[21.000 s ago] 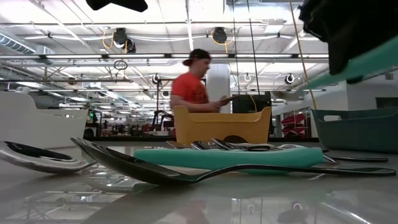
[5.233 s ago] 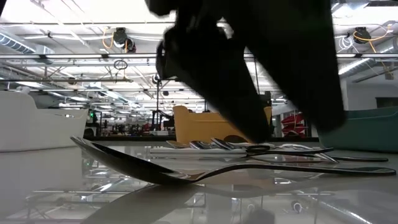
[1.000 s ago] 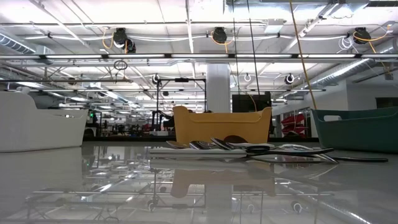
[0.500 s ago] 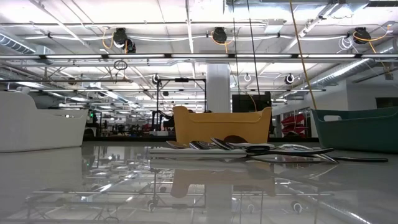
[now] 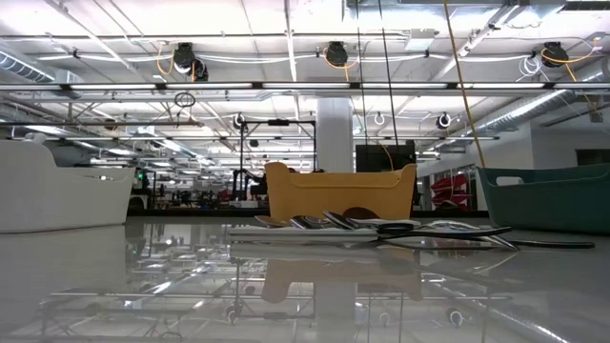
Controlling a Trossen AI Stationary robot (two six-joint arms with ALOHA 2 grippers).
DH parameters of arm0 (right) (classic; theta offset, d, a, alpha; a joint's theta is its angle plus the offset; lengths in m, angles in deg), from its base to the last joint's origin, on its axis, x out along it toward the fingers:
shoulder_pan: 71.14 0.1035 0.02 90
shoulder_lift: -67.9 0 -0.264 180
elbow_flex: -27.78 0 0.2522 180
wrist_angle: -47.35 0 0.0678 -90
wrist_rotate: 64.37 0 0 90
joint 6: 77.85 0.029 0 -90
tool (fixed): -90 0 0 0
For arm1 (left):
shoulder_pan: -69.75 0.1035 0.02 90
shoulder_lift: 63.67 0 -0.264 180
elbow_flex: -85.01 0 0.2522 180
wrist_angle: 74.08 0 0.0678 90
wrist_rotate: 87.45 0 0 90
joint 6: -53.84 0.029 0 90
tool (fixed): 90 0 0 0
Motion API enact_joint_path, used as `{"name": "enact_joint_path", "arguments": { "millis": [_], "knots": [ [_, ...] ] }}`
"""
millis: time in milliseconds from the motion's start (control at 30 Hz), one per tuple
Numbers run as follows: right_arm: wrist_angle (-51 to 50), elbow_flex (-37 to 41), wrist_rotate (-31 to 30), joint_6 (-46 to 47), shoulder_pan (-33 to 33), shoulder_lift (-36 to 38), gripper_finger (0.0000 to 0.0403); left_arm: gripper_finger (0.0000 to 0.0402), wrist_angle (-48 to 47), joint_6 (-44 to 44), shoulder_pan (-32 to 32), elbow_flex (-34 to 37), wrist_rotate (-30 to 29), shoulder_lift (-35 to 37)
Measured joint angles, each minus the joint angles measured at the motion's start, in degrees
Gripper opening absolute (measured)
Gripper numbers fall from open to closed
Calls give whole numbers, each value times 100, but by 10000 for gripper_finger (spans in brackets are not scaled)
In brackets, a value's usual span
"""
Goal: Sort silverware by color (type)
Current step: Put the black spoon into the white bin
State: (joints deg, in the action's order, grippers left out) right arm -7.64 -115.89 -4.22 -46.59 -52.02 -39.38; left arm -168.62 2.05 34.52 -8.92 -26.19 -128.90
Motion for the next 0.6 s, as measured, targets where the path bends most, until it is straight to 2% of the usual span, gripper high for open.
{"name": "enact_joint_path", "arguments": {
  "millis": [100,267,433,533,600],
  "knots": [
    [-250,0,27,105,-6,-5,208,0,1,-219,-16,59,-88,4],
    [-646,0,494,109,-32,-7,208,0,-68,-636,-16,136,-257,3],
    [-909,0,678,152,-41,-7,208,0,-366,-1005,-16,142,-468,4],
    [-998,0,772,172,-41,0,208,0,-421,-973,-16,143,-515,4],
    [-1106,0,774,244,-41,0,208,1,-338,-630,-18,142,-507,4]
  ]
}}
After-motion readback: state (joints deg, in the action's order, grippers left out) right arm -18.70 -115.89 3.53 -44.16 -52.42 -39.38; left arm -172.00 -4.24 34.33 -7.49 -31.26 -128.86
